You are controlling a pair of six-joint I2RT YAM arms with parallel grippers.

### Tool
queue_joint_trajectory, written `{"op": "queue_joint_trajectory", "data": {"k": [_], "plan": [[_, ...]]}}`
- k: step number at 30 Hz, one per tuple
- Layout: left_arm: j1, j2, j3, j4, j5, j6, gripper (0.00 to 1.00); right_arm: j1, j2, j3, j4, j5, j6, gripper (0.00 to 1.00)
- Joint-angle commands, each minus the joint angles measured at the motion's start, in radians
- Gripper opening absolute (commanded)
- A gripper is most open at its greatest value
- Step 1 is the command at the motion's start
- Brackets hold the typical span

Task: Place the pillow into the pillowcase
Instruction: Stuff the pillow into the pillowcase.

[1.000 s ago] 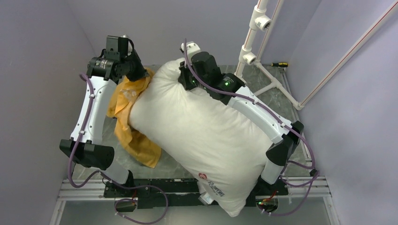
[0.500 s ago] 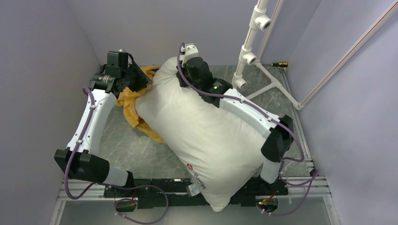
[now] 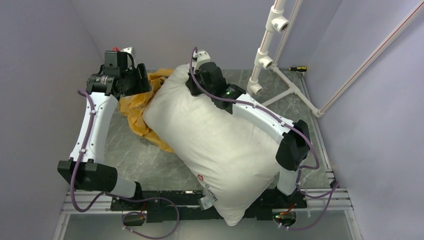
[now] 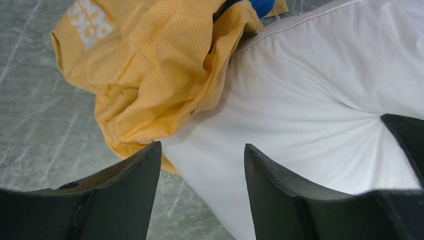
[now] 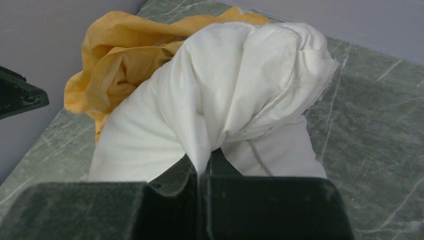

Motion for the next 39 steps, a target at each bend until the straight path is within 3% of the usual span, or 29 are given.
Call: {"op": "queue_joint_trajectory", "data": {"k": [1, 10, 14, 16, 17, 19, 25, 31, 36, 39], "plan": [[-0.018, 0.014, -0.015, 0.069, -0.007, 0.105, 0.65, 0.002, -0.013, 0.088, 0.032, -0.077, 0.036, 0.0], [-0.047, 0.167, -0.033, 0.256, -0.073, 0.163, 0.53, -0.001, 0.006, 0.119, 0.0, -0.104, 0.051, 0.0], [-0.052, 0.259, 0.014, 0.225, -0.186, 0.181, 0.43, -0.003, 0.008, 0.126, -0.01, -0.098, 0.049, 0.0], [-0.051, 0.288, 0.03, 0.212, -0.23, 0.195, 0.31, -0.004, 0.008, 0.13, -0.01, -0.108, 0.044, 0.0], [-0.051, 0.297, 0.039, 0.213, -0.226, 0.209, 0.16, -0.005, 0.008, 0.133, -0.01, -0.117, 0.039, 0.0], [-0.051, 0.296, 0.082, 0.201, -0.191, 0.217, 0.0, -0.005, 0.008, 0.145, -0.022, -0.137, 0.019, 0.0], [-0.052, 0.259, 0.279, 0.087, -0.073, 0.113, 0.0, -0.016, 0.022, 0.256, -0.068, -0.212, -0.037, 0.0], [-0.052, 0.212, 0.376, -0.027, 0.08, 0.012, 0.0, -0.076, -0.024, 0.272, 0.009, -0.295, 0.065, 0.0], [-0.054, 0.126, 0.355, -0.025, 0.167, -0.082, 0.0, -0.074, -0.152, 0.132, 0.215, -0.137, 0.044, 0.0], [-0.054, 0.094, 0.352, -0.021, 0.208, -0.136, 0.0, -0.057, -0.188, 0.137, 0.247, -0.029, -0.02, 0.0]]}}
